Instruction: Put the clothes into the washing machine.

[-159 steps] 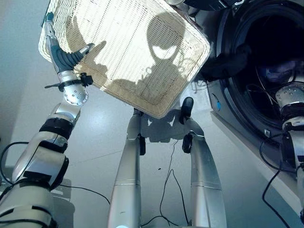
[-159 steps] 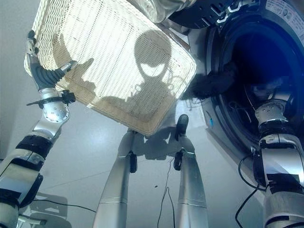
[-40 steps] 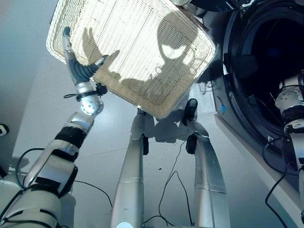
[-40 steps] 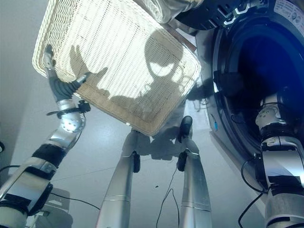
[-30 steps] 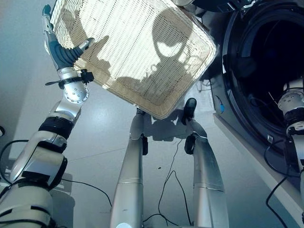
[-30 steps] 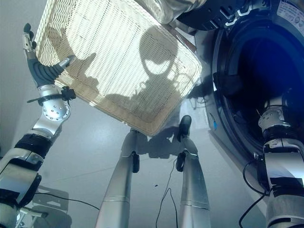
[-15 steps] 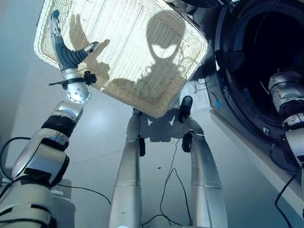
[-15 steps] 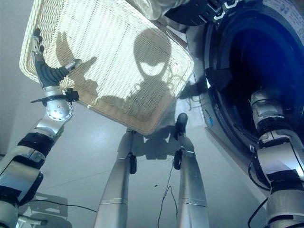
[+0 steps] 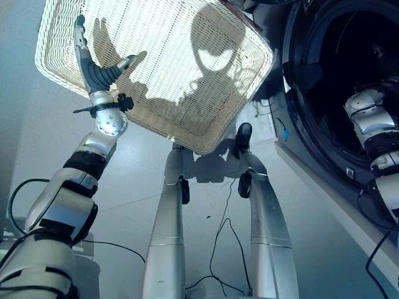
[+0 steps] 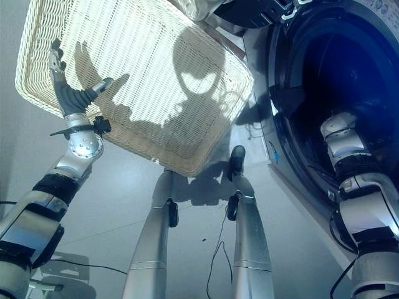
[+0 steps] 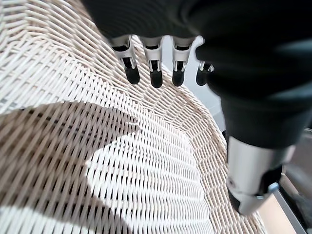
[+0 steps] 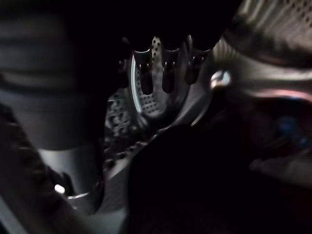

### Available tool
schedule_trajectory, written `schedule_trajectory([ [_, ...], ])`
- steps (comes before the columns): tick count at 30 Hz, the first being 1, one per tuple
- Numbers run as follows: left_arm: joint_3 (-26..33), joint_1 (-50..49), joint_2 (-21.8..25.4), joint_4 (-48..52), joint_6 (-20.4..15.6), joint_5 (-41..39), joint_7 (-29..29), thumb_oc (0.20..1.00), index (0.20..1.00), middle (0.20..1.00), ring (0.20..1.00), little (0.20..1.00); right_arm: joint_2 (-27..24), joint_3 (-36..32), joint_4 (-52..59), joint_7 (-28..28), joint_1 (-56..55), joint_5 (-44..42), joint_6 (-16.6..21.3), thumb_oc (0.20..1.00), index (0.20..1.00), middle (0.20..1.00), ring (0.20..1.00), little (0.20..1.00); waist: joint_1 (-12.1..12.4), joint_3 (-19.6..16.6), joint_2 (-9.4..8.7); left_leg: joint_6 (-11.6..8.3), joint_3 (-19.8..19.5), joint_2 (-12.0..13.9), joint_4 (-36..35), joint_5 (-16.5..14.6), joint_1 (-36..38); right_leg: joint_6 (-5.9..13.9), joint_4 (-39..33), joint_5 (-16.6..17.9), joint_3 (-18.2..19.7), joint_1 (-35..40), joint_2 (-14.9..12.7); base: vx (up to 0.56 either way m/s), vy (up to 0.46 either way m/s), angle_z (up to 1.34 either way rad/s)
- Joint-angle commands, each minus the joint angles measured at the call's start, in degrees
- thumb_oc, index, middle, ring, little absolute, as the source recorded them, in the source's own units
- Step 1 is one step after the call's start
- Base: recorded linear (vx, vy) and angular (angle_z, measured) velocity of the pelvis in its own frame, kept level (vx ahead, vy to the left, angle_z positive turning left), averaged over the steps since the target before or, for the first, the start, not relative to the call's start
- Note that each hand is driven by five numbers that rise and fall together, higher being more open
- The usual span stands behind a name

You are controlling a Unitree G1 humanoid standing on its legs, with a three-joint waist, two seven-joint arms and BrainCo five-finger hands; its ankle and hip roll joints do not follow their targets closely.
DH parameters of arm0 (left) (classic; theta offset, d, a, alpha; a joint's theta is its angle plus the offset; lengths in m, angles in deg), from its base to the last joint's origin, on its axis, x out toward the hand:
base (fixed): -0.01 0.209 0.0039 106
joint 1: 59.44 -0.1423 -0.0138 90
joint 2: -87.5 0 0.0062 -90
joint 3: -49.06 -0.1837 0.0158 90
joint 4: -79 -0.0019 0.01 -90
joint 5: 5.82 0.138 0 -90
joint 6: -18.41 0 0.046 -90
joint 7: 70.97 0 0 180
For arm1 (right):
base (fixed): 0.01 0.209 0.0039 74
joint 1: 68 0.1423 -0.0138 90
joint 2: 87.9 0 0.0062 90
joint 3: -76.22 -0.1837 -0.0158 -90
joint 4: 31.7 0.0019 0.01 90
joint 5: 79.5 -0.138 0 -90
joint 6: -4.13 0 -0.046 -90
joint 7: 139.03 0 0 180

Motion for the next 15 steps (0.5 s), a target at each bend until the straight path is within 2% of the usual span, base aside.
schedule_trajectory([
  [1, 4.7, -1.1, -2.4, 1.4, -0.9, 4.0, -2.3, 1.000, 1.000, 1.000, 1.000, 1.000, -1.9, -0.6, 6.3, 0.1, -5.2, 5.2, -0.6, 1.000, 1.000, 1.000, 1.000, 1.000, -0.5, -1.5, -0.19, -0.65, 2.3, -1.0, 9.8, -12.5, 0.7, 5.26, -9.6, 5.9, -1.1, 4.8, 3.6, 0.00, 0.000, 0.00],
  [2, 4.7, -1.2, -2.5, 1.5, -0.9, 4.1, -2.2, 1.000, 1.000, 1.000, 1.000, 1.000, -1.8, -0.7, 6.7, 0.0, -5.5, 5.4, -0.6, 1.000, 1.000, 1.000, 1.000, 1.000, -0.5, -1.5, -0.23, -0.65, 2.4, -1.0, 9.8, -12.5, 0.8, 5.26, -9.6, 5.9, -1.1, 4.8, 3.6, -0.01, 0.046, -0.01],
  [5, 6.4, -4.4, -4.4, 3.4, -0.7, 6.5, -2.6, 1.000, 1.000, 1.000, 1.000, 1.000, 1.3, -1.7, 15.8, -5.0, -12.5, 10.9, -0.2, 1.000, 1.000, 1.000, 1.000, 1.000, -1.2, -1.5, -0.19, -0.57, 2.9, -1.1, 9.4, -12.4, 1.6, 5.19, -9.8, 5.8, -0.4, 5.1, 3.9, -0.01, 0.057, -0.03],
  [10, 7.5, -7.3, -6.5, 4.4, -0.3, 8.1, -2.1, 1.000, 1.000, 1.000, 1.000, 1.000, 4.2, -1.7, 20.9, -8.6, -17.6, 17.0, 1.2, 1.000, 1.000, 1.000, 1.000, 1.000, -1.6, -1.5, -0.27, -0.42, 3.4, -1.2, 9.2, -12.3, 3.6, 5.29, -9.6, 5.9, 0.2, 6.4, 4.0, -0.02, 0.037, -0.04],
  [15, 8.3, -9.9, -8.3, 4.3, -0.3, 8.2, -0.3, 1.000, 1.000, 1.000, 1.000, 1.000, 6.1, 0.4, 23.9, -10.5, -20.5, 23.3, 1.1, 1.000, 1.000, 1.000, 1.000, 1.000, -1.7, -1.5, -0.12, -0.30, 3.8, -1.4, 8.8, -12.1, 6.4, 5.21, -9.8, 5.8, 0.4, 8.8, 3.8, -0.03, 0.034, -0.07],
])
